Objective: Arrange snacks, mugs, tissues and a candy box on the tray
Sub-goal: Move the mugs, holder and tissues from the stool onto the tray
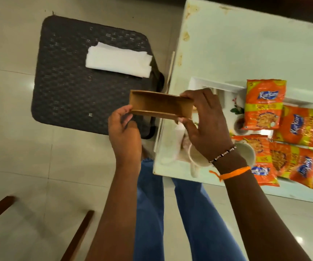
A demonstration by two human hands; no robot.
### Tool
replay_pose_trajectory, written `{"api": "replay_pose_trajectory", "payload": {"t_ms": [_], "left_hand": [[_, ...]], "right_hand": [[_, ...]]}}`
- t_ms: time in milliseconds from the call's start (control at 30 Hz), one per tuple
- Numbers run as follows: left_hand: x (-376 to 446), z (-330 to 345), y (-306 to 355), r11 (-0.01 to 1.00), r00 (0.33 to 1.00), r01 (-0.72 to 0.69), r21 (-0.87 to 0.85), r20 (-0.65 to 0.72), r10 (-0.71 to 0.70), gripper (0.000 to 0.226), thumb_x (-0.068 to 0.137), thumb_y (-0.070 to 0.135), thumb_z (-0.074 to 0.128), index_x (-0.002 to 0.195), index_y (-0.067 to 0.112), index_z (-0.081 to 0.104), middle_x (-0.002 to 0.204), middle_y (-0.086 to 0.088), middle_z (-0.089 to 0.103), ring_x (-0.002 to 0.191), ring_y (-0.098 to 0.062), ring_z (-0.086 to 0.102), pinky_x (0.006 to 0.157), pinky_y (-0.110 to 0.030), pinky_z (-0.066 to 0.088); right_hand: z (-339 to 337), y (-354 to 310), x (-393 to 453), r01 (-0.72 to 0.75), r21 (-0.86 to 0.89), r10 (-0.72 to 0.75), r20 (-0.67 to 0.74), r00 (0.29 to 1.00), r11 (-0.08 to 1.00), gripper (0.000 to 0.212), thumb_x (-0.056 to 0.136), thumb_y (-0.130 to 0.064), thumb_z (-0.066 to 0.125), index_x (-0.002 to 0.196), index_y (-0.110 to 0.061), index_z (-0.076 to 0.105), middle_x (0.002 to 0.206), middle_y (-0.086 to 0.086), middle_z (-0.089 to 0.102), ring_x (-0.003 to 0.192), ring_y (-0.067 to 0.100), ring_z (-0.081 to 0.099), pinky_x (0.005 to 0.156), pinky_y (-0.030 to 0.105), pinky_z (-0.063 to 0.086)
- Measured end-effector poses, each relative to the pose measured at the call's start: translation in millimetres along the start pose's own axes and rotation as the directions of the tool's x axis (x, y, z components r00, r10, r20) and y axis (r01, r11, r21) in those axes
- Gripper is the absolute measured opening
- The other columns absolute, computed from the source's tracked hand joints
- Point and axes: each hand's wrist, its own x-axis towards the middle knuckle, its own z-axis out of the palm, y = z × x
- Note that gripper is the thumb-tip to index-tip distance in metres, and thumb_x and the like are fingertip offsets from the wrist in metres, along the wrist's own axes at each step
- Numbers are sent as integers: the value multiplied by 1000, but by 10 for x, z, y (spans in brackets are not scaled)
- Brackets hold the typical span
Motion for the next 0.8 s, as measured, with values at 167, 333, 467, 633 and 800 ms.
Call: {"api": "replay_pose_trajectory", "payload": {"t_ms": [167, 333, 467, 633, 800], "left_hand": [[-485, 544, -40, 998, 992, -64, 21, 107, 62, 32, 89, -3, 42, 116, 7, 58, 127, -14, 56, 118, -22, 54, 96, -26, 46], [-666, 905, -209, 994, 986, -45, 103, 162, 28, 36, 91, 2, 45, 121, 15, 57, 131, -4, 57, 117, -11, 52, 79, -8, 45], [-646, 1047, -288, 970, 987, -28, 243, 160, -12, 29, 93, 13, 48, 119, 17, 61, 127, -1, 61, 119, -15, 54, 101, -27, 43], [-526, 1095, -315, 924, 980, -38, 381, 196, -41, 25, 94, 18, 48, 111, 17, 66, 118, -3, 65, 109, -18, 57, 101, -33, 43], [-430, 1089, -339, 905, 970, -34, 423, 232, -72, 27, 93, 14, 45, 107, 12, 68, 114, -6, 67, 96, -13, 53, 94, -28, 43]], "right_hand": [[-433, 665, -274, -48, 4, 48, -12, 999, 999, 41, 77, -11, 64, 116, -4, 52, 114, 18, 57, 106, 33, 54, 89, 45, 48], [-548, 1120, -343, -84, 10, 84, -7, 996, 996, 43, 72, -11, 60, 114, -3, 55, 110, 18, 59, 98, 33, 58, 82, 48, 50], [-522, 1346, -325, -116, 27, 115, 24, 993, 993, 44, 70, -6, 69, 113, -6, 56, 112, 16, 60, 102, 32, 57, 86, 47, 49], [-466, 1468, -362, -136, 16, 136, 30, 990, 991, 46, 69, -10, 73, 112, -11, 57, 113, 14, 61, 103, 29, 57, 86, 41, 49], [-396, 1457, -395, -131, -2, 131, 27, 991, 991, 46, 65, -12, 76, 108, -13, 59, 113, 10, 61, 105, 27, 58, 85, 39, 50]]}}
